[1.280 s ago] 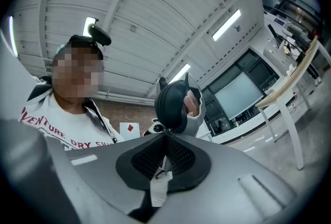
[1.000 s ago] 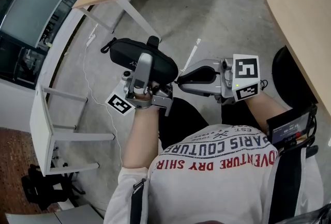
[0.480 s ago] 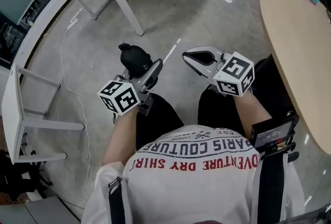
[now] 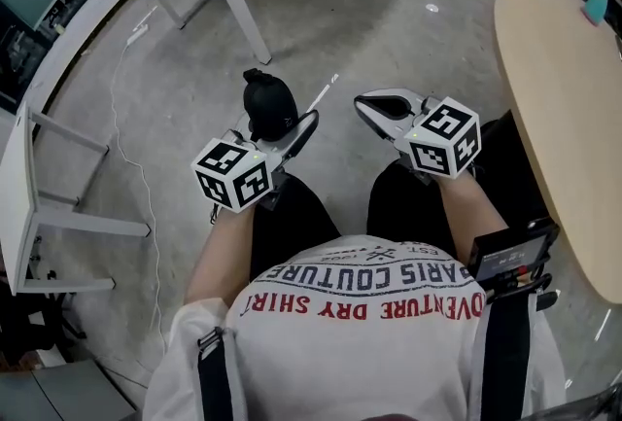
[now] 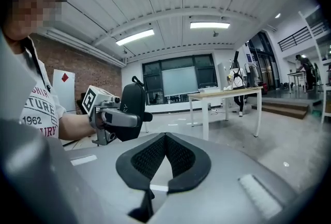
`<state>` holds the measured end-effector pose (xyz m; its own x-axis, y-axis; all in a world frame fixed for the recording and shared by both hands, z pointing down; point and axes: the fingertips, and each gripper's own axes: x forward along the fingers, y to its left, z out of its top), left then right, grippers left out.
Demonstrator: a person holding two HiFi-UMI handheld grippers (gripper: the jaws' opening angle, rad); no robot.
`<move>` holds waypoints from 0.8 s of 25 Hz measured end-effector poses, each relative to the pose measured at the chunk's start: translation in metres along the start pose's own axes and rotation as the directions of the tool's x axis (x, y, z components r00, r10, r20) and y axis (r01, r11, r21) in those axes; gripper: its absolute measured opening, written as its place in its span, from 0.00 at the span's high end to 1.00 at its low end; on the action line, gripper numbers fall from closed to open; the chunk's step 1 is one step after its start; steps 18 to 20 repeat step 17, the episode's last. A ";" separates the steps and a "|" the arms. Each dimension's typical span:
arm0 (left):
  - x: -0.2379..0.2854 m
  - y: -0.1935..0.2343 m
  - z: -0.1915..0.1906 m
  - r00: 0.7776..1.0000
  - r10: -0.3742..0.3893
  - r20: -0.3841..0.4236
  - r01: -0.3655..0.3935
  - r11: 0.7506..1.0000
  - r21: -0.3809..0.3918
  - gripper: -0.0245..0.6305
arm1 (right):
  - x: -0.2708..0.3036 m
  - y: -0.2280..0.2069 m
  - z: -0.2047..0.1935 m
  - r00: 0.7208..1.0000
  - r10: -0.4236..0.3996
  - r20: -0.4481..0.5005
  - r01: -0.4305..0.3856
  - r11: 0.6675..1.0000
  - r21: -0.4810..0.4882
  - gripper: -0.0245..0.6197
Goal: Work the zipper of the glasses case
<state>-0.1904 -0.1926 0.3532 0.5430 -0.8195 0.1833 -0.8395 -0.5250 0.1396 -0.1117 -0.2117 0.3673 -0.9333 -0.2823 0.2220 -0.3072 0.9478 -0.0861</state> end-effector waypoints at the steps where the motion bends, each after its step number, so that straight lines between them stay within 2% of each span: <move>1: 0.000 0.000 0.000 1.000 -0.001 0.000 0.001 1.000 -0.003 0.59 | 0.000 0.000 0.000 1.000 0.000 -0.001 0.000 1.000 -0.003 0.96; 7: 0.001 -0.003 0.001 0.999 -0.034 0.014 0.035 0.998 -0.045 0.59 | -0.001 0.007 0.006 1.000 0.017 0.025 -0.017 1.000 -0.012 0.96; 20: 0.004 -0.007 0.008 0.998 -0.054 0.023 0.055 0.996 -0.070 0.59 | 0.000 0.008 0.008 0.999 0.018 0.038 -0.017 1.000 -0.018 0.96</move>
